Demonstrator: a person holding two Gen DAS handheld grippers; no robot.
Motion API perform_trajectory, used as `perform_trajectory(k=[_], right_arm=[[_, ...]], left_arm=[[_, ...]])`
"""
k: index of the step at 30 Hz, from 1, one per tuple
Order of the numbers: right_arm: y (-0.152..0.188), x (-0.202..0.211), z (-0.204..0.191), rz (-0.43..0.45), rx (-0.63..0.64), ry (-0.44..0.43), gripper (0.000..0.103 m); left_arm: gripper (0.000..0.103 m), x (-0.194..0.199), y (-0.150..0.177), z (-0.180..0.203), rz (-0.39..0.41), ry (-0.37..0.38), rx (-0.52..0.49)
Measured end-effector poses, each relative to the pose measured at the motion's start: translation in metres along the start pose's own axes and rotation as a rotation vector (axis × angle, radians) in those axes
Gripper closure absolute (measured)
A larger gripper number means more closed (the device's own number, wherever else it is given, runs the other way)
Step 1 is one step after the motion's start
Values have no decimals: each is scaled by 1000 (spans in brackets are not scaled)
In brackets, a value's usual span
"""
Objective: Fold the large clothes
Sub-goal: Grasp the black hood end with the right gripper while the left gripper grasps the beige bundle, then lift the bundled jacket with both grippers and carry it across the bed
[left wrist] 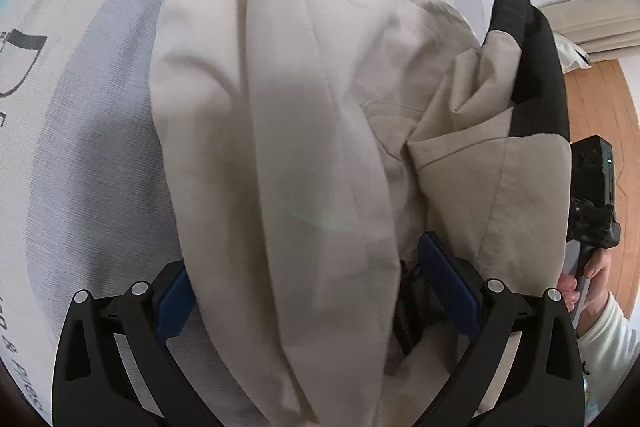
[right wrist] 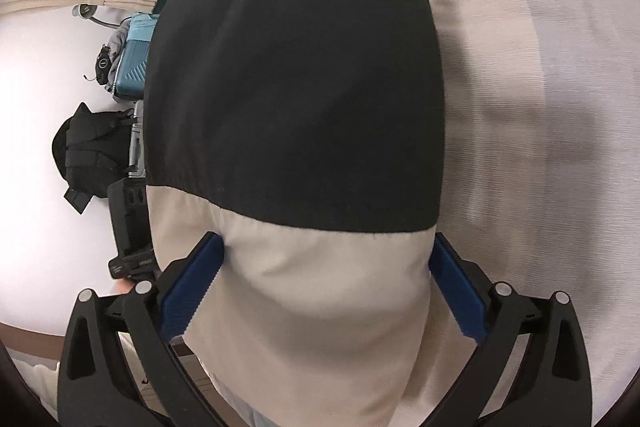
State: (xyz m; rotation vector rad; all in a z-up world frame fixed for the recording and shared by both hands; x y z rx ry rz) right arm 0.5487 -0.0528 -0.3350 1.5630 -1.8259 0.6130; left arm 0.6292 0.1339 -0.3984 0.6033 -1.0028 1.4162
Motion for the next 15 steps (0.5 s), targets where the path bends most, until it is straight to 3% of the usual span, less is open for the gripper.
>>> perform_trajectory(k=[2, 5, 8, 10, 15], right_arm=[[0, -2, -4, 5, 4, 7, 7], [2, 0, -5, 14, 26, 21, 16], [5, 4, -5, 14, 36, 30, 26], [5, 6, -5, 25, 45, 40, 32], [9, 7, -16, 48, 90, 72, 46]], left_arm=[[6, 3, 1, -1, 1, 13, 7], [17, 5, 2, -2, 5, 33, 20], [32, 3, 4, -2, 2, 27, 31], [55, 12, 8, -8, 6, 46, 40], [79, 13, 8, 0, -4, 33, 10]])
Point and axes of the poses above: each gripper's, at about its wrist camera, not at the fingertips, and x roughly against the way its jaws point, z to its right, y to its underside, the point moved 10 cm from there along -x, roughly the way its jaws point, and after that the axes turned 10 degrees about -x, right-handed, at the moved point
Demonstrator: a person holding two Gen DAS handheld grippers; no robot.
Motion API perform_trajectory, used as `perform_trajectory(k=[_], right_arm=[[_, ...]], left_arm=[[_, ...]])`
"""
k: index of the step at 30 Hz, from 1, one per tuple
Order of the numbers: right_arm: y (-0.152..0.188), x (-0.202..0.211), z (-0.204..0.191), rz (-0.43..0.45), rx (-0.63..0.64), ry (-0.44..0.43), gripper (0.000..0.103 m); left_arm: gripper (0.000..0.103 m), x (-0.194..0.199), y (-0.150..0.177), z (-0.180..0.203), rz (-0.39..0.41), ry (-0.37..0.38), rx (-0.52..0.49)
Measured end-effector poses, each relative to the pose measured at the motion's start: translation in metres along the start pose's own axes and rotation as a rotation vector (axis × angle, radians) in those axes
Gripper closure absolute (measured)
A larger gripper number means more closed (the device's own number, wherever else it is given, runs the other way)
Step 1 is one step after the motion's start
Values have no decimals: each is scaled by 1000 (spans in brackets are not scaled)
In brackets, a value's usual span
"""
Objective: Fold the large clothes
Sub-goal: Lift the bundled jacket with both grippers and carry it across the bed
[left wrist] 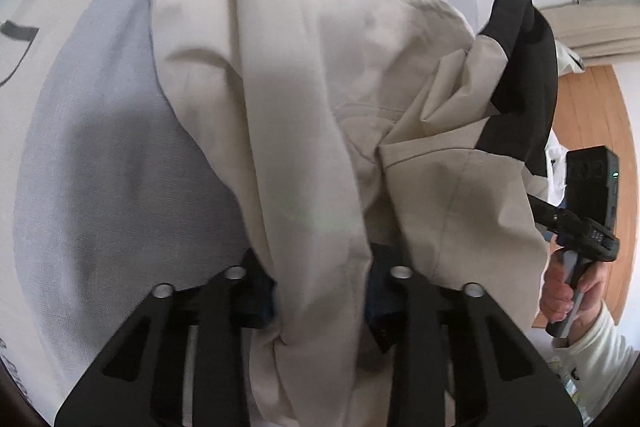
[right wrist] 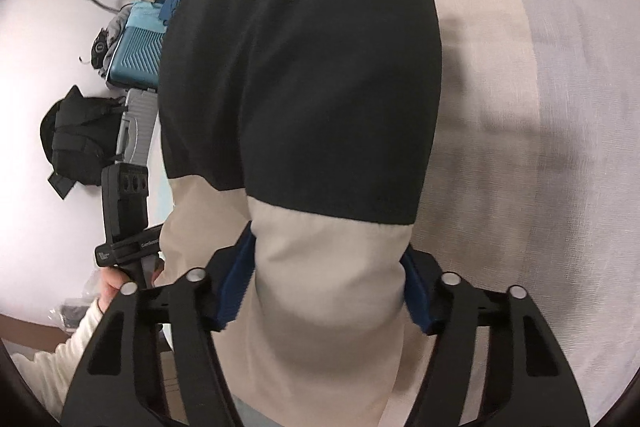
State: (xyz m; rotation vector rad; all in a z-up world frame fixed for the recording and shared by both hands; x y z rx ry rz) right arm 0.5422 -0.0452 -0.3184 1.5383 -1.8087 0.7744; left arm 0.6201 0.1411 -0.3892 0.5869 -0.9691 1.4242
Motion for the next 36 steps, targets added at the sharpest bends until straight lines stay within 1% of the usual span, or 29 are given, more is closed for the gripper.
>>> perform_trajectory(k=[1, 4, 7, 9, 12, 15, 17, 20, 25, 27, 28, 30, 33, 36], right_arm=[[0, 1, -2, 8, 12, 5, 47], [2, 3, -11, 31, 43, 19, 52], [3, 9, -21, 56, 88, 24, 55], [5, 13, -28, 72, 114, 21, 57], [6, 20, -37, 87, 140, 7, 59], [7, 26, -51, 101, 172, -6, 60], [8, 32, -60, 106, 201, -15, 61], [9, 40, -68, 111, 232, -23, 62], [12, 54, -101, 129, 299, -27, 63], [13, 60, -115, 132, 330, -27, 64], [13, 63, -123, 134, 346, -26, 64], [15, 68, -143, 136, 377, -30, 64], [20, 76, -174, 135, 434, -38, 64], [29, 82, -214, 134, 497, -63, 64]], left_arm=[[85, 1, 0, 1, 5, -5, -8], [90, 5, 0, 5, 12, -44, -46], [93, 8, 0, 12, 25, -87, -85], [94, 10, -2, 21, 39, -108, -111], [95, 18, -6, 36, 66, -112, -124], [95, 37, -6, 40, 88, -114, -139], [95, 42, -4, 48, 97, -113, -145], [96, 53, -6, 56, 121, -114, -142], [96, 77, -1, 64, 170, -111, -132], [96, 91, 2, 66, 200, -115, -120], [96, 104, 8, 59, 210, -113, -116], [96, 118, 15, 58, 243, -119, -105], [96, 155, 25, 58, 304, -133, -77], [96, 203, 45, 52, 360, -157, -49]])
Point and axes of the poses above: each gripper's, at about its wrist camera, not at the fingertips, and x roughly against the way its jaws point, z to its right, y to its underside, the point moved 10 cm from there along -x, roughly the way its jaws point, and after that the axes turned 10 degrees about -x, right-handed, at the moved point
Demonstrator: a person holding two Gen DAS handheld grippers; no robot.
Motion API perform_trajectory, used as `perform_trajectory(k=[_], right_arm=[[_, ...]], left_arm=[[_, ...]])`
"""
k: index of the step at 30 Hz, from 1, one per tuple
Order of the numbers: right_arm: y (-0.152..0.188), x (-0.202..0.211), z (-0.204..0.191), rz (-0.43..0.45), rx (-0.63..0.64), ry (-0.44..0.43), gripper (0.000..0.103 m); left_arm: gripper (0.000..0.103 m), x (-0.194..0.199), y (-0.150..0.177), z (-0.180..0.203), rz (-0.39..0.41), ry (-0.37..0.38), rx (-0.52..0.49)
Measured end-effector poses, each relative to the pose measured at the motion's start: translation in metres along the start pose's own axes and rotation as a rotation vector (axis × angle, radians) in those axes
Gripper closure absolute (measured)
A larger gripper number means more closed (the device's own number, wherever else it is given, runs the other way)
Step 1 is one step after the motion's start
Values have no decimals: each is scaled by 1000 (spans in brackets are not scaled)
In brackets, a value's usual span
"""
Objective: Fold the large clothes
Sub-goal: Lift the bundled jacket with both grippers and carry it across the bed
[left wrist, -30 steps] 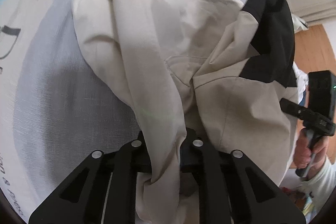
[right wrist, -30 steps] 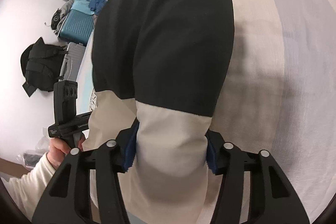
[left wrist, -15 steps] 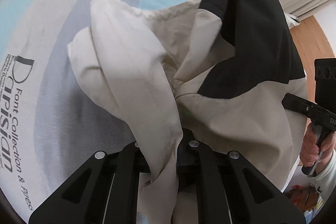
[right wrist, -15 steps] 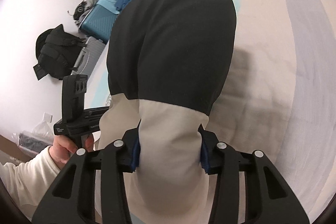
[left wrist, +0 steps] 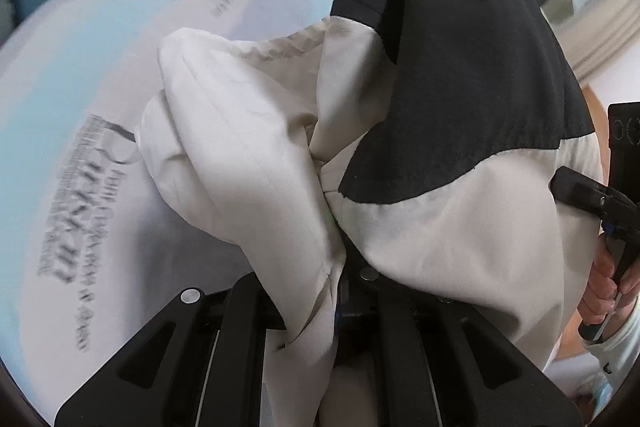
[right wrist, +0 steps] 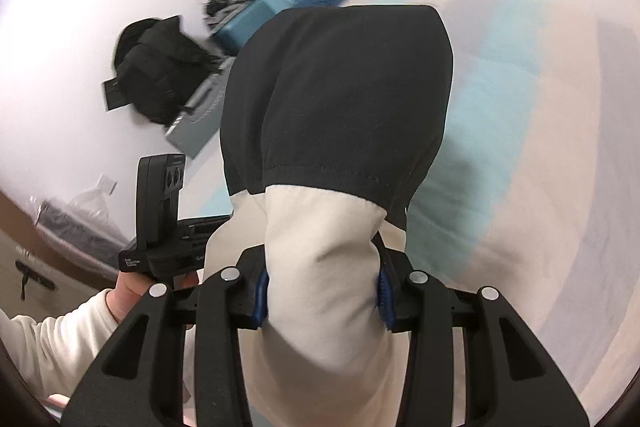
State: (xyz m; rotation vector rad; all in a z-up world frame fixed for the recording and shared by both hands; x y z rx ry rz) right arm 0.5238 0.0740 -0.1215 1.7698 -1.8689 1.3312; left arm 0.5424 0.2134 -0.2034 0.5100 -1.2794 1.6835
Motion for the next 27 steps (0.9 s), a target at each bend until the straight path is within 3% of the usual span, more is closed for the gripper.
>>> perform_trajectory(k=[4, 8, 14, 19, 23, 27], right_arm=[[-14, -6, -69, -3, 78, -53, 64], [-25, -33, -158, -7, 139, -92, 64], [-32, -120, -314, -4, 228, -160, 64], [-25, -202, -407, -41, 200, -262, 65], [-9, -258, -447, -86, 167, -300, 65], [11, -313, -445, -152, 102, -280, 65]], left_arm=[[96, 80, -3, -34, 69, -67, 36], [96, 159, 0, -91, 122, -125, 59], [96, 284, 12, -218, 140, -271, 59], [96, 366, 38, -323, 102, -392, 99], [96, 390, 63, -382, 49, -469, 112], [96, 368, 90, -411, 3, -473, 137]])
Point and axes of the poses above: each gripper's, at about its wrist camera, not at the fingertips, and x roughly against the way its jaws point, z to its right, y to its underside, the point moved 10 cm from there along -x, roughly the way its jaws point, and after that the axes turned 10 degrees about -x, right-handed, at the moved point
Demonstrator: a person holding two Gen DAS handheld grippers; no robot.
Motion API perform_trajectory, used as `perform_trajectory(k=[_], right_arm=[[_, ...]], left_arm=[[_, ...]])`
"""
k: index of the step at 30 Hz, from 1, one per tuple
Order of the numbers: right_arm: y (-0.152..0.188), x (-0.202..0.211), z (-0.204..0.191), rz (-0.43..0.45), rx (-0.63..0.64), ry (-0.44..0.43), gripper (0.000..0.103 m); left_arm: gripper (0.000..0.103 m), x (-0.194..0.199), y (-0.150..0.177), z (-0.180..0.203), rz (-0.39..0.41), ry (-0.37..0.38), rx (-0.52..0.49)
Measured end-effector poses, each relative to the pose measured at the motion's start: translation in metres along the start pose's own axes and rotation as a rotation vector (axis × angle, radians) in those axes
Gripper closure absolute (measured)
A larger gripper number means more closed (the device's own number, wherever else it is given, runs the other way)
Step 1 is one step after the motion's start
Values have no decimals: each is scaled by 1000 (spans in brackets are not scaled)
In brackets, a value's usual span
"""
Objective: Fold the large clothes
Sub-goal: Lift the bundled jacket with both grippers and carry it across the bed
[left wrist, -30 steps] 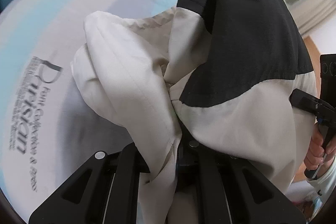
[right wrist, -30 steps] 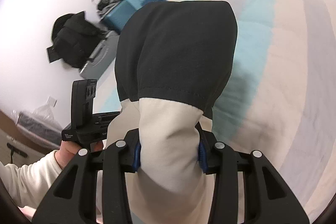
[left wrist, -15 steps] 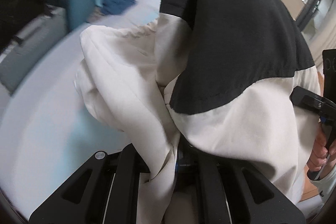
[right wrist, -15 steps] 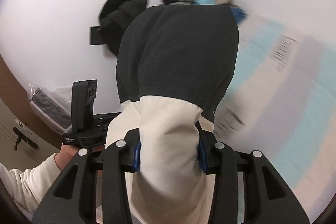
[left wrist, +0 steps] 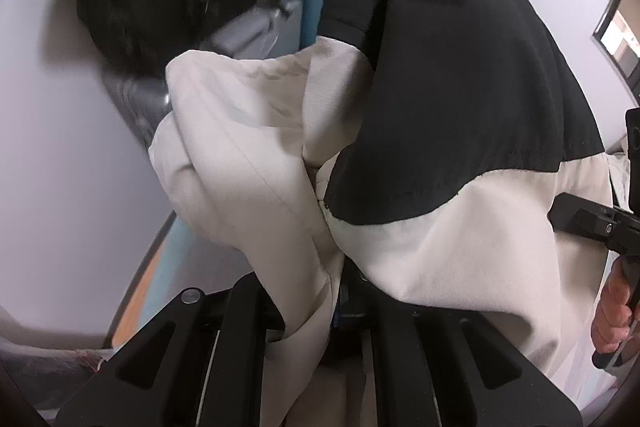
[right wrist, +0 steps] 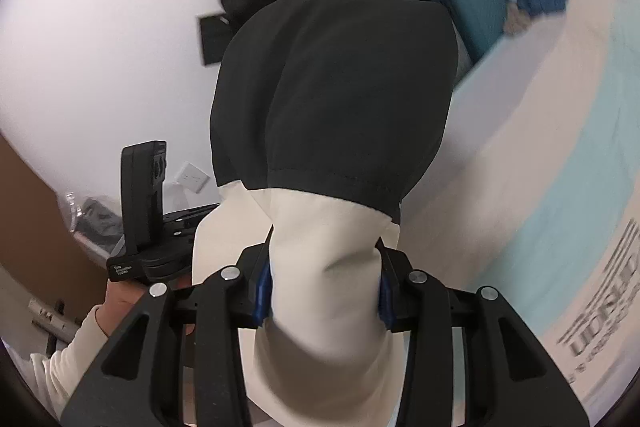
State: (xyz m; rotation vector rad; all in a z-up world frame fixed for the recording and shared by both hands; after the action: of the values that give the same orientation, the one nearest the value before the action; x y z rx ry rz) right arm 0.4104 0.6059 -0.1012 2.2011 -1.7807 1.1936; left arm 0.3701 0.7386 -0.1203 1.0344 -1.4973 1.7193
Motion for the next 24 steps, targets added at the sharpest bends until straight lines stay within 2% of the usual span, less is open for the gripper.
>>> perform_trajectory(k=[4, 7, 11, 19, 21, 24], right_arm=[[21, -24, 46, -42, -71, 63, 65], [35, -21, 82, -53, -114, 111, 65], [51, 11, 121, -43, -171, 144, 65], [62, 66, 186, -4, -274, 200, 65], [63, 75, 198, 7, -283, 211, 65], [71, 81, 217, 6, -305, 228, 65]], left_arm=[[97, -53, 18, 14, -52, 27, 4], [97, -83, 23, 45, -75, 58, -12], [97, -93, 26, 95, -78, 94, -50], [96, -115, 33, 202, -76, 122, -129], [96, -116, 34, 221, -64, 115, -148], [96, -134, 36, 227, -64, 91, -169]])
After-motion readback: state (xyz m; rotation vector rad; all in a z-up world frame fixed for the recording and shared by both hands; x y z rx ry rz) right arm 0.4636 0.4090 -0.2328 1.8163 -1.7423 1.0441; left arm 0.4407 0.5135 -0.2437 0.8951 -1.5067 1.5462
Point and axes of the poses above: each gripper's, at about its wrist camera, not at the fingertips, and x roughly against the way its jaws point, z to its right, y to its underside, the point moved 10 cm from there along -x, roughly the way its jaws point, and after that the axes turned 10 degrees about -x, right-handed, at the moved point
